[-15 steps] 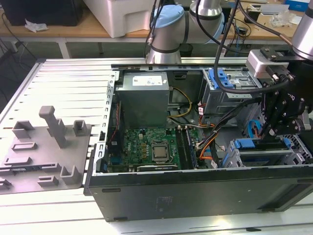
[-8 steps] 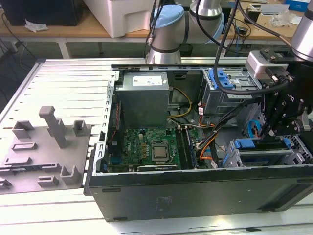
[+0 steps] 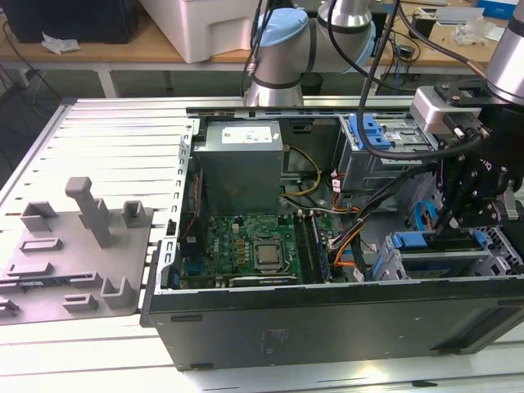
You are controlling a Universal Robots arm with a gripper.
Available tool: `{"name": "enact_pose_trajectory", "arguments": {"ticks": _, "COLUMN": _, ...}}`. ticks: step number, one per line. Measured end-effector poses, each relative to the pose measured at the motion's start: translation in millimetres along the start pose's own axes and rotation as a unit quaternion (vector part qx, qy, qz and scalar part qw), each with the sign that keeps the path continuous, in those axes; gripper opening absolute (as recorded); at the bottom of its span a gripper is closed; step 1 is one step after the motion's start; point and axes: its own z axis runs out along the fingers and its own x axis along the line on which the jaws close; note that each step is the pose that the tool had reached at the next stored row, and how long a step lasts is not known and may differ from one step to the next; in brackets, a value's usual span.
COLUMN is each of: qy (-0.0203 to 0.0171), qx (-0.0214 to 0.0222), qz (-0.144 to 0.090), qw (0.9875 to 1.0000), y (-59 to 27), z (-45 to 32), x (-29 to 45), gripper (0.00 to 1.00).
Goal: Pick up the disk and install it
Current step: 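Insert the second disk wire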
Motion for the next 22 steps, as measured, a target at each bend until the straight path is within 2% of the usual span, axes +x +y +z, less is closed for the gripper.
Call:
{"name": "enact_pose_trajectory", "arguments": {"ticks": 9, "qy": -0.0001, "qx": 0.0, "qz": 0.0, "qw": 1.0, "y": 0.0, "z": 1.0, "x": -0.1, "gripper": 0.16}}
{"name": "enact_pose_trajectory", "arguments": {"ticks": 10, "qy": -0.0004, "qx": 0.0, "qz": 0.0, "qw": 1.0, "y": 0.0, "z": 1.2, "x": -0.1, "gripper": 0.18}}
{"name": "enact_pose_trajectory", "arguments": {"ticks": 11, "qy": -0.0011, "qx": 0.0, "qz": 0.0, "qw": 1.0, "y": 0.0, "z": 1.8, "x": -0.2, "gripper": 0.24}}
{"name": "enact_pose_trajectory", "arguments": {"ticks": 12, "qy": -0.0003, "qx": 0.0, "qz": 0.0, "qw": 1.0, "y": -0.1, "z": 0.8, "x": -0.3, "gripper": 0.29}}
{"name": "enact_pose_trajectory", "arguments": {"ticks": 13, "qy": 0.0006, "qx": 0.0, "qz": 0.0, "qw": 1.0, "y": 0.0, "z": -0.5, "x": -0.4, "gripper": 0.29}}
{"name": "enact_pose_trajectory", "arguments": {"ticks": 14, "qy": 0.0013, "qx": 0.0001, "qz": 0.0, "qw": 1.0, "y": -0.1, "z": -3.1, "x": -0.6, "gripper": 0.36}}
{"name": "enact_pose_trajectory", "arguments": {"ticks": 15, "qy": 0.0022, "qx": 0.0001, "qz": 0.0, "qw": 1.0, "y": 0.0, "z": -6.6, "x": -0.9, "gripper": 0.48}}
{"name": "enact_pose_trajectory", "arguments": {"ticks": 18, "qy": 0.0043, "qx": 0.0002, "qz": 0.0, "qw": 1.0, "y": -0.1, "z": -16.9, "x": -2.2, "gripper": 0.48}}
{"name": "enact_pose_trajectory", "arguments": {"ticks": 19, "qy": 0.006, "qx": 0.0003, "qz": 0.0, "qw": 1.0, "y": -0.2, "z": -25.3, "x": -3.2, "gripper": 0.48}}
{"name": "enact_pose_trajectory", "arguments": {"ticks": 22, "qy": 0.0077, "qx": 0.0004, "qz": 0.0, "qw": 1.0, "y": 0.4, "z": -38.2, "x": -3.6, "gripper": 0.48}}
